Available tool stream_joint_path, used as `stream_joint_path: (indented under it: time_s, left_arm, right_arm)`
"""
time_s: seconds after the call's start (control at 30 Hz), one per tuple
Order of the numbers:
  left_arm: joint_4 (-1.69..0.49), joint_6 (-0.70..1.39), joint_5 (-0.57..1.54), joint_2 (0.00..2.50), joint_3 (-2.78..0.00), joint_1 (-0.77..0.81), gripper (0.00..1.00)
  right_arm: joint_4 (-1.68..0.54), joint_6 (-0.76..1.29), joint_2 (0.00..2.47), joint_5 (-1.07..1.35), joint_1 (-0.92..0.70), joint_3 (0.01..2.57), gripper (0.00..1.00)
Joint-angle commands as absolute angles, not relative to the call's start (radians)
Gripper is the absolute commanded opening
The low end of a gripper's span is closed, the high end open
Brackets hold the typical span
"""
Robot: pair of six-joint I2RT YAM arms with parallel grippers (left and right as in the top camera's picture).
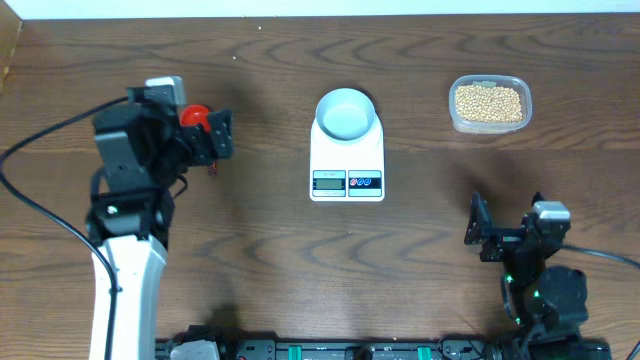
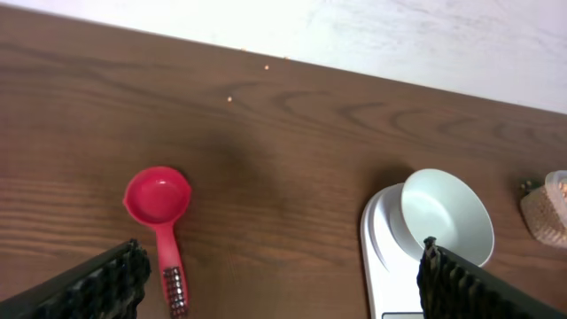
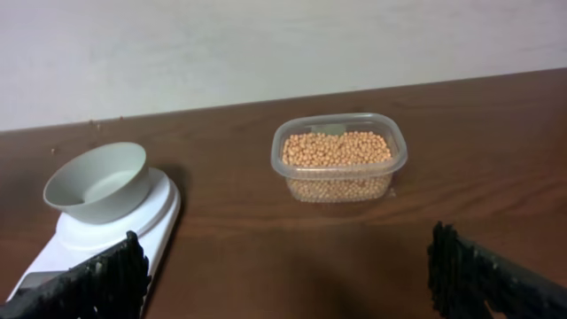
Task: Scoop item into bowl and weigh 50g on scale
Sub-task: 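Move the left gripper over the red scoop's cup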
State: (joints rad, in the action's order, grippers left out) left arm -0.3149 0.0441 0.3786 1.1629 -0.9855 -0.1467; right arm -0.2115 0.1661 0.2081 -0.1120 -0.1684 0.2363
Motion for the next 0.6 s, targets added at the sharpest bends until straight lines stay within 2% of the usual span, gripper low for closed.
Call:
stream_joint_path:
  time_s: [0.0,0.33,0.57]
  left_arm:
    - [-0.349,0.026,0.499,1.227,-1.060,-0.210,0.98]
    - [-0.543,-0.061,0.546,1.422,-1.290,-0.254,0.99]
    - [-0.500,-0.123,0.537,1.438,-1.298,-0.254,0.98]
  right_arm:
    - [-0.241,0.133,0.314,-0.092,-0.176,0.348,0.99]
    - [-0.403,0.088,0.685,-0.014,-0.176,0.687,0.99]
    - [-0.547,0.079,0.942,0.085,-0.168,0.950,0.99]
